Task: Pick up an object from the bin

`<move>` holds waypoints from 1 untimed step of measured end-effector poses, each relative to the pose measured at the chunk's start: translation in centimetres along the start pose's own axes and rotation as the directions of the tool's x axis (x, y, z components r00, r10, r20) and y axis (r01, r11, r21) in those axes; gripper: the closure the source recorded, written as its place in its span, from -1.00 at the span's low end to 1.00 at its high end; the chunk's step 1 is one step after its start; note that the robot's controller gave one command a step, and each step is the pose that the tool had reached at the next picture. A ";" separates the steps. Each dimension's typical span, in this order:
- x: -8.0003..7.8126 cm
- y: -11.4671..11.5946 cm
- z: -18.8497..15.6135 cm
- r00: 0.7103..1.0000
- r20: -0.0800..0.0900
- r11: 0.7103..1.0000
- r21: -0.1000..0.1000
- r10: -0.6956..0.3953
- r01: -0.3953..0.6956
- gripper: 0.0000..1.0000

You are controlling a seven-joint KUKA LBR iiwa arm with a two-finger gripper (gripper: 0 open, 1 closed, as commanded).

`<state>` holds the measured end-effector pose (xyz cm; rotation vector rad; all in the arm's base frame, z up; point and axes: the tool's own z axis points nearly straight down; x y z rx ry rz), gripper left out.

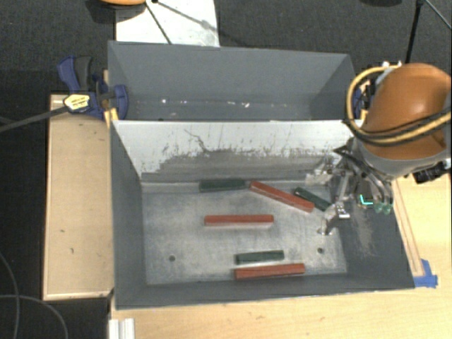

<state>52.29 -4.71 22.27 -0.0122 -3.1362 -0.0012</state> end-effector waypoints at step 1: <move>-0.2 0.0 -0.4 1.000 0.008 1.000 0.001 -0.001 0.001 -1.00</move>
Offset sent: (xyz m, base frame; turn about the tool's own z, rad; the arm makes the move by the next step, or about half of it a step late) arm 0.0511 0.0089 -0.1527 0.0561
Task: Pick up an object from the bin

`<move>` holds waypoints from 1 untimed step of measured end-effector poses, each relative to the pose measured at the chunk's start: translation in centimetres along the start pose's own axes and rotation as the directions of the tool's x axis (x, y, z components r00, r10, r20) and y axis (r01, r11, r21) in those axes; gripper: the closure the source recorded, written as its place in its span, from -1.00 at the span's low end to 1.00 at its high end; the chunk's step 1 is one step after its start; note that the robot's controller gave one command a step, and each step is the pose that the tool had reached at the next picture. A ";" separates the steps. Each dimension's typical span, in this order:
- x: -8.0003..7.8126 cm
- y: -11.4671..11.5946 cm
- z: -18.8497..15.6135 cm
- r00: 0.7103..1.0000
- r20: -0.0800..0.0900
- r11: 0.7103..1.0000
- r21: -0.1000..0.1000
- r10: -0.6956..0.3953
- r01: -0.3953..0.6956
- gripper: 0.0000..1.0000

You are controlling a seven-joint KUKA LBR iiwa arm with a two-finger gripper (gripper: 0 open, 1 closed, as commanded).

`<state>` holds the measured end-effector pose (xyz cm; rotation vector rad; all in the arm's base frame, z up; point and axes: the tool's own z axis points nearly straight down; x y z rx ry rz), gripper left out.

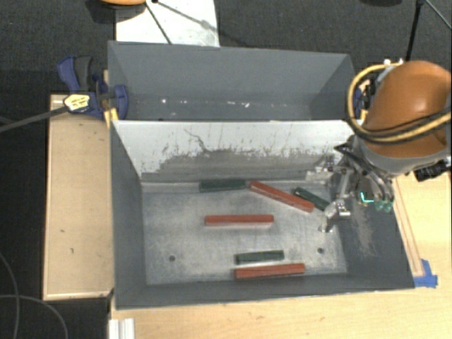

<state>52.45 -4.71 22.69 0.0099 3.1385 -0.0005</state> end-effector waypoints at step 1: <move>-1.7 0.3 4.3 1.000 0.009 1.000 0.000 0.013 -0.013 -1.00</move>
Offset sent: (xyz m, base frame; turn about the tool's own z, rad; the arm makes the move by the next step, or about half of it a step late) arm 0.0553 -0.0220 -0.1433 -0.0319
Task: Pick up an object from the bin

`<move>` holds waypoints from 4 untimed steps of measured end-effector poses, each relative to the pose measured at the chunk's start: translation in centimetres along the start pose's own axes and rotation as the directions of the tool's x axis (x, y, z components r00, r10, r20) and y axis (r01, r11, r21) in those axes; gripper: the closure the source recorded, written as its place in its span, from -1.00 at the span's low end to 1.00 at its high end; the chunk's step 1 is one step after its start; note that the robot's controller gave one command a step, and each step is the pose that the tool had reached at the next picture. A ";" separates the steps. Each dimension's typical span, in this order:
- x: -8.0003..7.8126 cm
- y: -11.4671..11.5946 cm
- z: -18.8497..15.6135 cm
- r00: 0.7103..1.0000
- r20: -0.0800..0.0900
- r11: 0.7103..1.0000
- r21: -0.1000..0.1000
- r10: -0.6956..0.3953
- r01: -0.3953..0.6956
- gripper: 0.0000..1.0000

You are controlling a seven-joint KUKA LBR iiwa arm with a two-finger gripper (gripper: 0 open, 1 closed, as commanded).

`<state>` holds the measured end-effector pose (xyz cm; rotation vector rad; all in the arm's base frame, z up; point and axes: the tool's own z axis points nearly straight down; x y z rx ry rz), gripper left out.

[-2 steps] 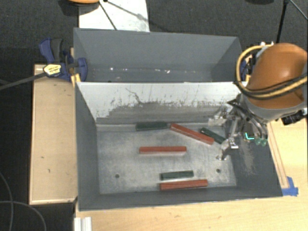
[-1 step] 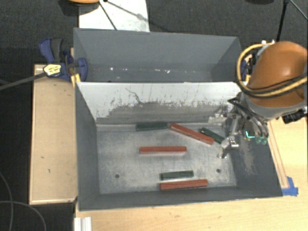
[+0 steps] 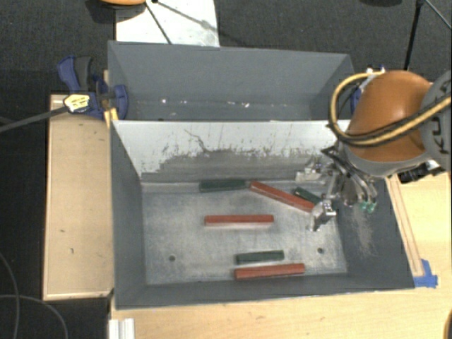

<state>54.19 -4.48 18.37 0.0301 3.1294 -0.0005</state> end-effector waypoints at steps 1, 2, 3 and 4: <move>-2.3 -1.2 6.1 1.000 -0.005 1.000 0.000 -0.022 0.022 -1.00; -2.4 -2.8 10.8 0.990 -0.004 0.990 0.000 0.141 -0.141 1.00; -2.4 -2.8 10.8 0.990 -0.004 0.990 0.000 0.140 -0.140 1.00; -1.1 -2.3 -1.4 0.993 -0.009 0.993 0.001 0.121 -0.121 1.00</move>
Offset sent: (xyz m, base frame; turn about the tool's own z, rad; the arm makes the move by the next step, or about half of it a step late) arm 0.0224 -0.0287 -0.1104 0.1429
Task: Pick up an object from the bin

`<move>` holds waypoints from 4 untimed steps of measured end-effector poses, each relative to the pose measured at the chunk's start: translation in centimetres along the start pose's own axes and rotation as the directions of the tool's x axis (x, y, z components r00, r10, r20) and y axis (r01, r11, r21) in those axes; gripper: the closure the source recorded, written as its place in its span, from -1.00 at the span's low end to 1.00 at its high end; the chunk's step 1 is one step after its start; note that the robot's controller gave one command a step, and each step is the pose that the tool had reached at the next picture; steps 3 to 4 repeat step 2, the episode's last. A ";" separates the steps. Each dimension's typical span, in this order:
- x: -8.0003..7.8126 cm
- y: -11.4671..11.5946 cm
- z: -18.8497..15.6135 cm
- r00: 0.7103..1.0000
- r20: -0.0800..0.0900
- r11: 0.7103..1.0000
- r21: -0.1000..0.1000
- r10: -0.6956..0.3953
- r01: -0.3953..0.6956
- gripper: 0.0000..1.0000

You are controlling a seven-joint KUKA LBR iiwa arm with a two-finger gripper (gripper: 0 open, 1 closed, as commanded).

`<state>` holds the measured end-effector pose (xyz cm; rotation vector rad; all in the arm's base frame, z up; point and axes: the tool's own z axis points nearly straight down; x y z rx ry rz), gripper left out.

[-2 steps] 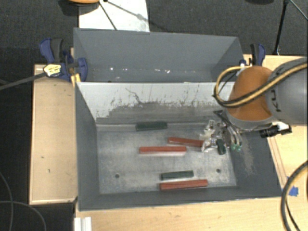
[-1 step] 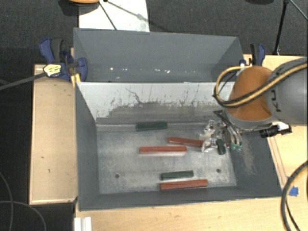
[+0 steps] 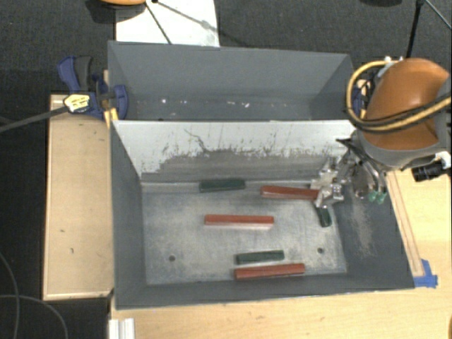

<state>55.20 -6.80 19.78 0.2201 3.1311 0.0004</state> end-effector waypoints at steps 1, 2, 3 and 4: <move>0.0 0.0 0.0 1.000 -0.001 1.000 0.000 0.000 0.000 1.00; -0.4 -0.6 -2.5 0.997 -0.006 0.997 0.000 -0.075 0.075 1.00; -0.4 -0.6 -2.5 0.997 -0.006 0.997 0.000 -0.075 0.075 1.00; -0.4 -0.6 -2.5 0.997 -0.006 0.997 0.000 -0.075 0.075 1.00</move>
Offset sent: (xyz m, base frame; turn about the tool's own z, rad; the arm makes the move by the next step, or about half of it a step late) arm 0.0203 -0.0361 0.1259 -0.3319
